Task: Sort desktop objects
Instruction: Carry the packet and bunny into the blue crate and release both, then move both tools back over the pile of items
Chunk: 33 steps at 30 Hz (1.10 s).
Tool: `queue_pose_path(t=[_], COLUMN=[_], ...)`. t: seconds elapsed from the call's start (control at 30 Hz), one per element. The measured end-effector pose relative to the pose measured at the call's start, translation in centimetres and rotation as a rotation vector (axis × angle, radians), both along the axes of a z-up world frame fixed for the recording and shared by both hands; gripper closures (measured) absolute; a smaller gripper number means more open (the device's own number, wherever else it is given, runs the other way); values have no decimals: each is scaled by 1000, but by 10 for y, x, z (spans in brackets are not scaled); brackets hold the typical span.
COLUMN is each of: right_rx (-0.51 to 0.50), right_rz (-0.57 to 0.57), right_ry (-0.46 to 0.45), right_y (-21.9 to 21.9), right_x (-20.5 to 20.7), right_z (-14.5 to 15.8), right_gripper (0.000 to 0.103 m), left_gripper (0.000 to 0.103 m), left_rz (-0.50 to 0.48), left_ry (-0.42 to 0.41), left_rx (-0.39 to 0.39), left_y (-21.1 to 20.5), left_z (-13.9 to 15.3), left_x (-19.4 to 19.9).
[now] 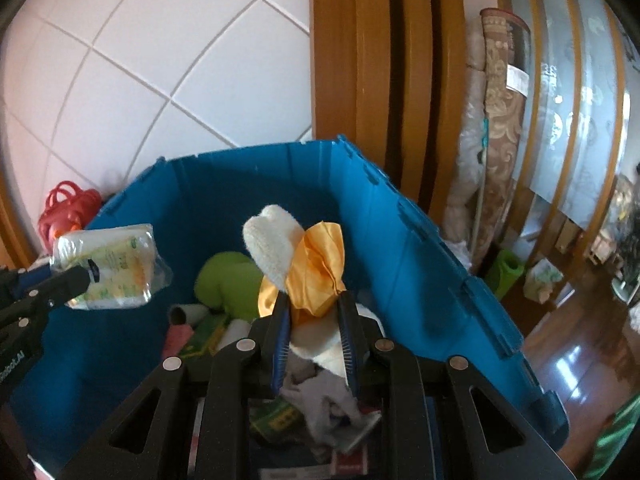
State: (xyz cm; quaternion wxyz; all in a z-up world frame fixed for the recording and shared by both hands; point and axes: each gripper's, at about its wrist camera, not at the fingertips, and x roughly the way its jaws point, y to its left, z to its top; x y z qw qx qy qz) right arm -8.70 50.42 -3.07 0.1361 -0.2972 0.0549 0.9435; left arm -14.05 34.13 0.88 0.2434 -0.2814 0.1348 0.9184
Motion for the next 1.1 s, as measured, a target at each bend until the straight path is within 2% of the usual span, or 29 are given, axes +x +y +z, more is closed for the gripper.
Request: queue_pose_path(t=[0.07, 0.2, 0.27, 0.3, 0.43, 0.47, 0.5, 0.53, 0.57, 0.6, 0.63, 0.67, 0.77, 0.87, 1.0, 1.1], right_rx=[-27, -5, -6, -2, 24, 27, 18, 6, -2, -8, -5, 1, 14, -12, -19, -15], right_rz=[28, 14, 6, 1, -19, -22, -21, -21, -21, -18, -18, -21, -30, -27, -20, -18], right_ry=[14, 2, 3, -2, -6, -7, -4, 2, 9, 16, 21, 24, 26, 35, 44, 55], right_y=[5, 6, 7, 7, 6, 6, 7, 8, 8, 8, 8, 6, 4, 7, 6, -4], right_x=[1, 1, 1, 0, -2, -2, -2, -1, 0, 1, 2, 2, 2, 3, 6, 11], right_z=[0, -3, -3, -3, -2, -2, -2, -1, 1, 2, 4, 4, 4, 5, 5, 10], right_gripper=[80, 80, 80, 80, 79, 72, 58, 50, 33, 21, 16, 13, 11, 0, 0, 0], left_gripper=[88, 83, 72, 70, 42, 36, 34, 32, 30, 29, 28, 27, 25, 25, 24, 21], left_rz=[-5, 15, 25, 33, 35, 37, 37, 38, 42, 45, 48, 50, 47, 53, 57, 108], left_ry=[-9, -53, -51, -42, 6, 20, 32, 37, 38, 40, 41, 42, 52, 75, 87, 150], left_rx=[2, -16, -15, -19, -39, -39, -36, -34, -32, -28, -18, -13, 8, 29, 108, 146], left_y=[1, 2, 1, 2, 5, 6, 5, 6, 6, 5, 3, 2, -1, -5, -31, -57], left_z=[0, -5, -5, -5, -3, -2, -1, 0, 1, 1, 2, 3, 4, 8, 22, 35], left_x=[-1, -7, -7, -6, 0, 2, 4, 4, 3, 2, 2, 2, 3, 7, 19, 30])
